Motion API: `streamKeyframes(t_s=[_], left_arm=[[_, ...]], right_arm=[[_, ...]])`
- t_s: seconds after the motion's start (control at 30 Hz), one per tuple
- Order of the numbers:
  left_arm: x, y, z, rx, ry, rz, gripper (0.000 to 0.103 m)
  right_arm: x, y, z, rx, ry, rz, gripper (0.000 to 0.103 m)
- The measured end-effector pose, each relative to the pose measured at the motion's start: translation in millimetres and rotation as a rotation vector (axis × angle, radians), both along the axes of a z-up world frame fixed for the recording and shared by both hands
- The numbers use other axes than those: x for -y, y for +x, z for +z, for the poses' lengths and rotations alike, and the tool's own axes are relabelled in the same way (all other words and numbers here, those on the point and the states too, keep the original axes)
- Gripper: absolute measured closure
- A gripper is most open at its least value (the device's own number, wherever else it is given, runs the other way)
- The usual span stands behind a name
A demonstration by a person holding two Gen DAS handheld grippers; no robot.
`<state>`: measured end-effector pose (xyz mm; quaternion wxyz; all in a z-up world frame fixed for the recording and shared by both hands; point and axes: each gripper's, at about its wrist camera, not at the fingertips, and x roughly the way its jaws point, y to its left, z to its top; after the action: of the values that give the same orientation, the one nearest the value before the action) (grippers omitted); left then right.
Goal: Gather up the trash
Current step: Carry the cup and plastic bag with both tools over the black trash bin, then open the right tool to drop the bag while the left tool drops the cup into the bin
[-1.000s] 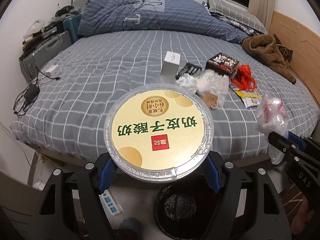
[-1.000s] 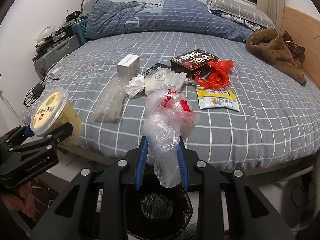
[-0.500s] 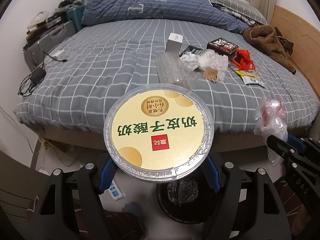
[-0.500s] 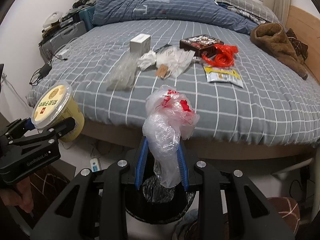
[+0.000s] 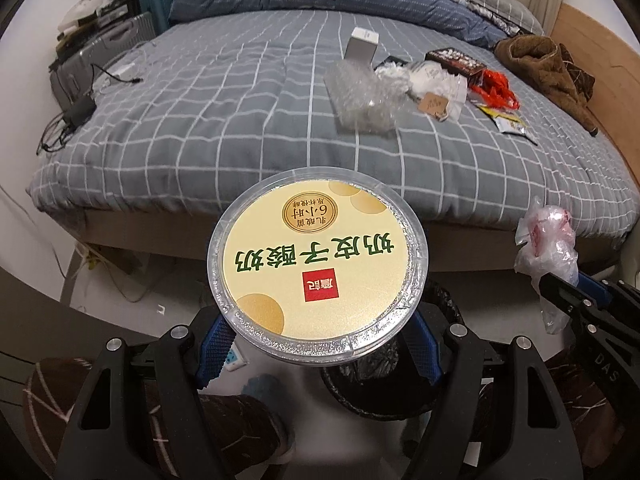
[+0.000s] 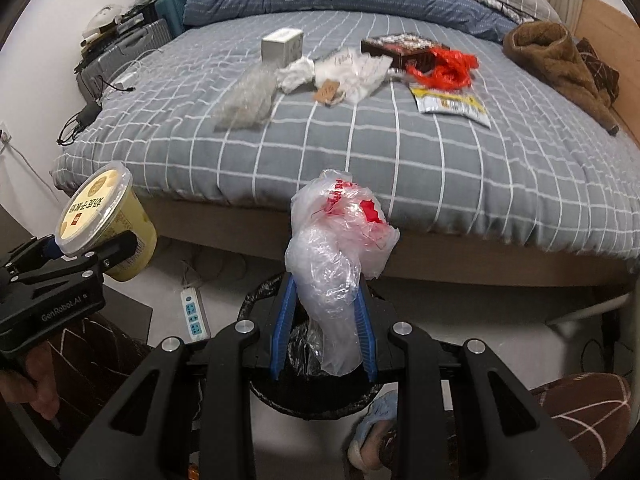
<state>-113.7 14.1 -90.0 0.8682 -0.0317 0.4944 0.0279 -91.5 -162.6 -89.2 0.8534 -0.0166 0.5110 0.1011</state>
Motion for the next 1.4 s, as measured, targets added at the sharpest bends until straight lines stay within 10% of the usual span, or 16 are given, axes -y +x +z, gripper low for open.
streamKeyframes(t_s=[1.4], left_arm=[[-7.7, 51.8, -171.8, -0.308, -0.01, 0.042, 0.031]], right_arm=[[-12.9, 55.9, -184.2, -0.371, -0.055, -0.014, 0.075]])
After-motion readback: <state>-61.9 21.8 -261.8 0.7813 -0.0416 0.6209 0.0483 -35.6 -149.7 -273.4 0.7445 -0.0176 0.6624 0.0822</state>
